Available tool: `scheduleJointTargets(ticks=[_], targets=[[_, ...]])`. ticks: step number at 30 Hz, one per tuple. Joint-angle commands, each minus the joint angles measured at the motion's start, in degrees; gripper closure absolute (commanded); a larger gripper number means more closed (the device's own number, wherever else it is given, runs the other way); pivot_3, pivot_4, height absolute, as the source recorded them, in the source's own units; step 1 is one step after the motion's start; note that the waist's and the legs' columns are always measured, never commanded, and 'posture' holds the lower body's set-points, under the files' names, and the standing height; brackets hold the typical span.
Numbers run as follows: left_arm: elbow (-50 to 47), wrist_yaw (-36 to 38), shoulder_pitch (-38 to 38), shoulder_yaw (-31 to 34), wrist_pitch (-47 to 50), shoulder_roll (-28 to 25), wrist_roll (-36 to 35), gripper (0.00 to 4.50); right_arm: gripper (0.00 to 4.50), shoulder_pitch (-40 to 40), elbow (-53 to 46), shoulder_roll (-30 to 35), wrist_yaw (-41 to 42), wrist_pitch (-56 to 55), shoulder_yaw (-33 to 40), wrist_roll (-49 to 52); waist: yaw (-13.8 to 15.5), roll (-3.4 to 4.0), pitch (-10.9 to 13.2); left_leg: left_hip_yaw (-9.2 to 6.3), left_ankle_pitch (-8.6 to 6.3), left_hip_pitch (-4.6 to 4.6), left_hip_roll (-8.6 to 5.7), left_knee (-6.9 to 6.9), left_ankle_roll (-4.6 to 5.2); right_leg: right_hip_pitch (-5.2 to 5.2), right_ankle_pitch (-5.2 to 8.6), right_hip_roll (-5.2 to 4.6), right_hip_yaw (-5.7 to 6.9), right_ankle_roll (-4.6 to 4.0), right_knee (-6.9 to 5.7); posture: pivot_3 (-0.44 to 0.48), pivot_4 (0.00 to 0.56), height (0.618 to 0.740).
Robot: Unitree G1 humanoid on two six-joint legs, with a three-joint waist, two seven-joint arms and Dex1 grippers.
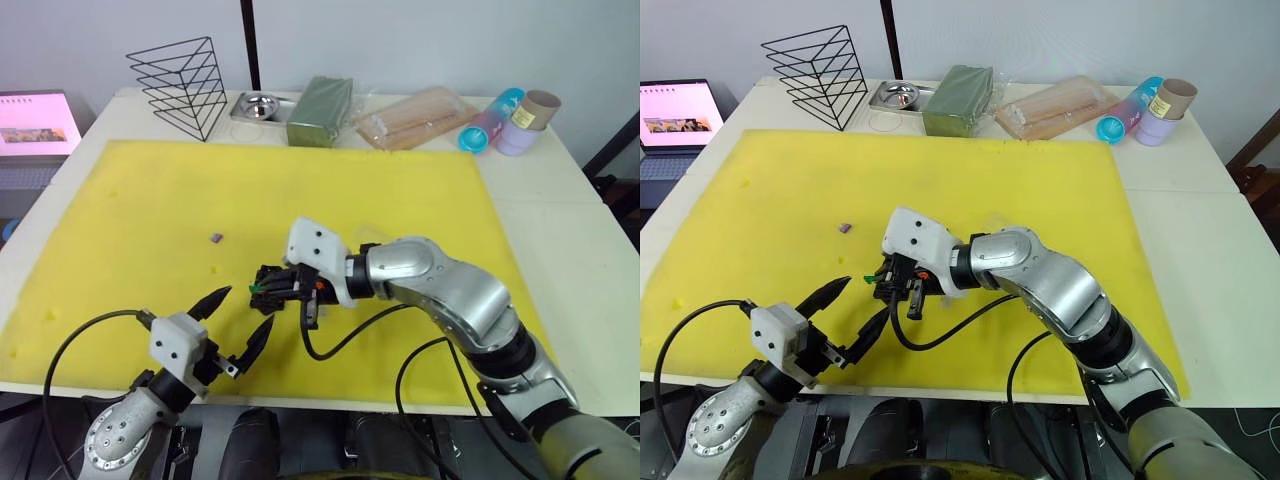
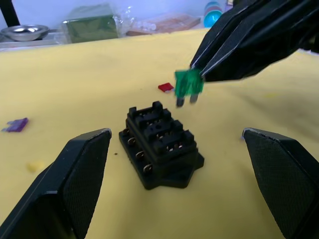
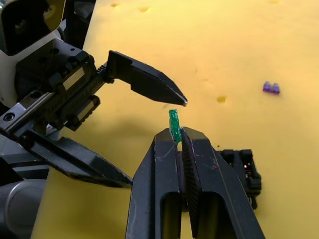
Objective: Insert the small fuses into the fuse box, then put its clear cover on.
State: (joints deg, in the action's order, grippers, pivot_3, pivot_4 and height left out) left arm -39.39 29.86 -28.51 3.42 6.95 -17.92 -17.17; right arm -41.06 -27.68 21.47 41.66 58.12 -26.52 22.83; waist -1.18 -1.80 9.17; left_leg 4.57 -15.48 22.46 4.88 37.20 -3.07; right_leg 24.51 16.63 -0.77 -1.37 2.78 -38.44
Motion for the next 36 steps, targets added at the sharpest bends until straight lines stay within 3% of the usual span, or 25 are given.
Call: scheduleJointTargets(ticks=[1, 8, 36], targets=[[-2.0, -2.0, 0.8, -1.8, 0.4, 0.5, 0.9, 0.03, 4.50, -1.4, 0.2, -0.6, -0.4, -1.2, -0.5, -0.6, 0.0, 0.00, 0.0, 0.00, 0.00, 0.00, 0.00, 0.00, 0.00, 0.00, 0.00, 0.00, 0.00, 0.00, 0.00, 0.000, 0.150, 0.740], [-0.3, -4.4, 2.0, -3.4, 0.6, 1.1, 1.8, 0.03, 4.50, -1.9, 3.5, -0.8, -0.9, -3.7, -2.6, -3.6, 0.0, 0.00, 0.0, 0.00, 0.00, 0.00, 0.00, 0.00, 0.00, 0.00, 0.00, 0.00, 0.00, 0.00, 0.00, 0.000, 0.150, 0.740], [5.6, -2.0, 0.7, -2.6, -4.2, 0.5, 0.9, 0.03, 4.50, -0.8, 4.4, -0.4, 0.1, -3.9, -4.3, -5.7, 0.0, 0.00, 0.0, 0.00, 0.00, 0.01, 0.00, -0.01, 0.00, 0.02, 0.00, 0.00, 0.01, 0.00, 0.01, 0.000, 0.150, 0.740]])
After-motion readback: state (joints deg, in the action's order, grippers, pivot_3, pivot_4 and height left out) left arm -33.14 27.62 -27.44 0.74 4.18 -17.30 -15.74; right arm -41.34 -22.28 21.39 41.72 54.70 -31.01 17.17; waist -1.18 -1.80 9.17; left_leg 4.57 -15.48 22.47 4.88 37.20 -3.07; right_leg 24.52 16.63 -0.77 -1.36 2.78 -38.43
